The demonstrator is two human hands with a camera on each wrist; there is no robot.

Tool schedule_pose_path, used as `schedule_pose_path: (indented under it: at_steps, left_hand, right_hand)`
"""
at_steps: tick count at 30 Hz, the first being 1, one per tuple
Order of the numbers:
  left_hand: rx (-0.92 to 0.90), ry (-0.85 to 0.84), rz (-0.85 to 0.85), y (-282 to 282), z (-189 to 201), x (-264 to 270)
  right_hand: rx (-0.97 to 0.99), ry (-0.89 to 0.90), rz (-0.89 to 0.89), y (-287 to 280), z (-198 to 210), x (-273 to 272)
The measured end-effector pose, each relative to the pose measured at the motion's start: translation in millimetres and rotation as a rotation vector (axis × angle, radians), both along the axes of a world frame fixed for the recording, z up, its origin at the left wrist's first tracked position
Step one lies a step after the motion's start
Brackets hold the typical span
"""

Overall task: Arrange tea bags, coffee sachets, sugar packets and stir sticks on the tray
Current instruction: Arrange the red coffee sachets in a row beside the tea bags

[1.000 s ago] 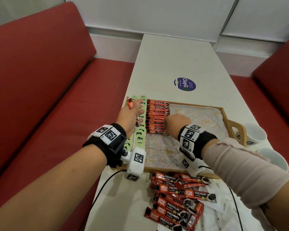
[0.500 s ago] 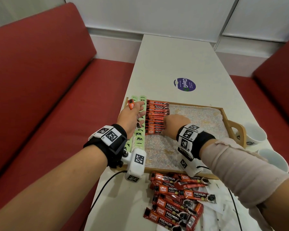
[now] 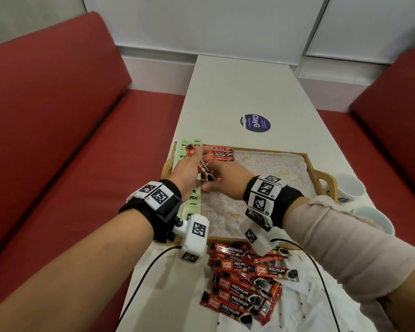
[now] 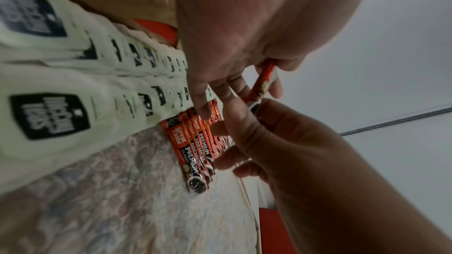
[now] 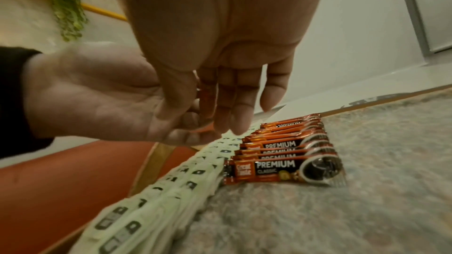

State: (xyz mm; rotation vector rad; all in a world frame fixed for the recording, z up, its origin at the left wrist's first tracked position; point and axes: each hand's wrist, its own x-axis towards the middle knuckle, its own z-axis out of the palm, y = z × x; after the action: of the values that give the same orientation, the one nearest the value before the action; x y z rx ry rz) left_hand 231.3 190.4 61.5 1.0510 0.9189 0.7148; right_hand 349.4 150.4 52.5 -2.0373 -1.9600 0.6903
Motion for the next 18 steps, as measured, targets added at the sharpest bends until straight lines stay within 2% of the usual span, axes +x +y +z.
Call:
schedule_pose_path:
  at_steps: [5,8,13,18]
  left_hand:
    - [0.047,-0.006,-0.049,-5.2,2.3,-2.9]
    - [0.072,0.024,-0.090,-6.0,1.1,-4.4]
    - [0.156,0.117,-0.126,-3.7,-5.2,-6.8]
    - [0.465,0.403,-0.045,16.3,-21.0,-16.2]
  right_hand:
    - [0.010,0.244,-0.022,-6.9,4.4,1.0]
    - [0.017,0.345,-0.100,-8.9,7.5,4.3]
    - [0.036,0.260,-0.153,-6.9,7.0,13.6]
    - [-0.003,0.102,-0.194,-9.6,4.6,23.9]
